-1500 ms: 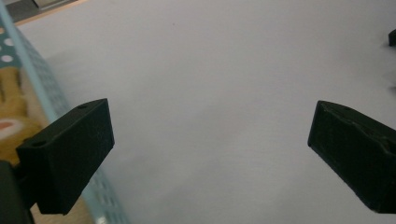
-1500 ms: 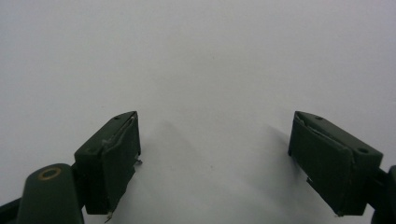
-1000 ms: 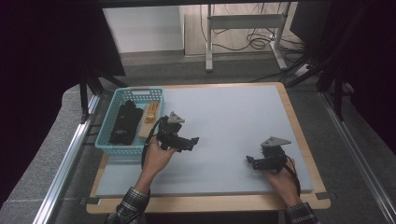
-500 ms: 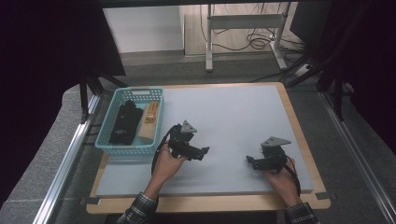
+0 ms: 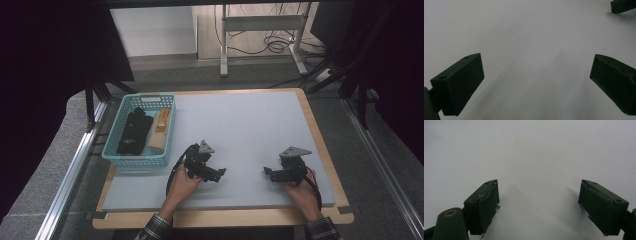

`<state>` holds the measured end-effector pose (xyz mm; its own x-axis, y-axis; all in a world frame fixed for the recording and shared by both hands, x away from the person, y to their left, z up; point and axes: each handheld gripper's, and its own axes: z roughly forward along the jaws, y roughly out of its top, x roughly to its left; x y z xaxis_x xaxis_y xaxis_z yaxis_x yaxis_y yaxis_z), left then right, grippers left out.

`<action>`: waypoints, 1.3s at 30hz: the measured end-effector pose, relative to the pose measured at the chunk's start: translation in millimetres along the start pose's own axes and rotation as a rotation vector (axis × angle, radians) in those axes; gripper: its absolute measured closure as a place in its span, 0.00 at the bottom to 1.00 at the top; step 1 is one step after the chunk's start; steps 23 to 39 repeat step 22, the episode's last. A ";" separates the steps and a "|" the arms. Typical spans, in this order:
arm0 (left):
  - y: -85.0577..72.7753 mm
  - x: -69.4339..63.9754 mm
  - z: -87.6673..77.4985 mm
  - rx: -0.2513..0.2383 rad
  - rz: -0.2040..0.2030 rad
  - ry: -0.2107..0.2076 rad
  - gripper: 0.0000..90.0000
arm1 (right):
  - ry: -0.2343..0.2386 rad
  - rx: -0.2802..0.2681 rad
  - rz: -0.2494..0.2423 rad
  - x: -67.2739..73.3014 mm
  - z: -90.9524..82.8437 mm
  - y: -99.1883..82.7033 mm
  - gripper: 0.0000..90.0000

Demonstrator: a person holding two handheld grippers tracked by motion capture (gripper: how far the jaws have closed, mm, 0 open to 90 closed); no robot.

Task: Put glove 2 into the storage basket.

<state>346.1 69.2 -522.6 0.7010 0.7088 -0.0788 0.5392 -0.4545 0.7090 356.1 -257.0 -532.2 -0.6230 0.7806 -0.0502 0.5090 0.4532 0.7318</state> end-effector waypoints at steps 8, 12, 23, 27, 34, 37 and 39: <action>-12.1 0.0 9.5 0.029 -0.009 0.009 0.00 | 0.000 0.000 0.000 0.0 0.0 0.0 0.18; -15.9 -1.0 13.3 0.044 0.002 0.028 0.00 | 0.000 0.000 -0.001 0.0 0.0 0.1 0.18; -18.5 -2.3 14.4 0.032 0.022 0.037 0.00 | -0.002 0.001 -0.001 0.1 0.1 0.0 0.18; -18.5 -2.3 14.4 0.032 0.022 0.037 0.00 | -0.002 0.001 -0.001 0.1 0.1 0.0 0.18; -18.5 -2.3 14.4 0.032 0.022 0.037 0.00 | -0.002 0.001 -0.001 0.1 0.1 0.0 0.18; -18.5 -2.3 14.4 0.032 0.022 0.037 0.00 | -0.002 0.001 -0.001 0.1 0.1 0.0 0.18; -18.5 -2.3 14.4 0.032 0.022 0.037 0.00 | -0.002 0.001 -0.001 0.1 0.1 0.0 0.18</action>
